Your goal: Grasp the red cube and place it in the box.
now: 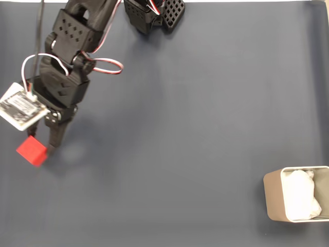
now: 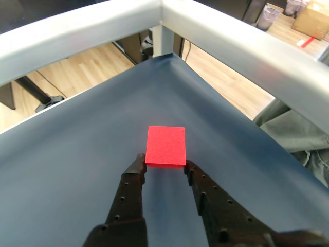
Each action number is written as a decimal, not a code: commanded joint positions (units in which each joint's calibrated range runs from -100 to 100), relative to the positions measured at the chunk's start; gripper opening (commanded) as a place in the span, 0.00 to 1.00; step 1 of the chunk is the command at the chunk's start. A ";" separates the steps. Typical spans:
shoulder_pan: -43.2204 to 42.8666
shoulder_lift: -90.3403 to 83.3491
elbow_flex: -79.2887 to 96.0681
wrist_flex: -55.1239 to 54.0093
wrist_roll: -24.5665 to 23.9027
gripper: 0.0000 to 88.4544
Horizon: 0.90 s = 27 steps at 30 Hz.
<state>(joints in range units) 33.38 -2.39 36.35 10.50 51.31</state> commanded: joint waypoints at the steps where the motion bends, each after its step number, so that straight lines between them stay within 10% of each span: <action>1: -4.12 -8.10 -2.50 3.35 0.88 0.08; 27: -33.38 -26.73 -2.50 17.37 3.22 0.07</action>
<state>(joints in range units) 3.64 -25.66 36.35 26.17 54.09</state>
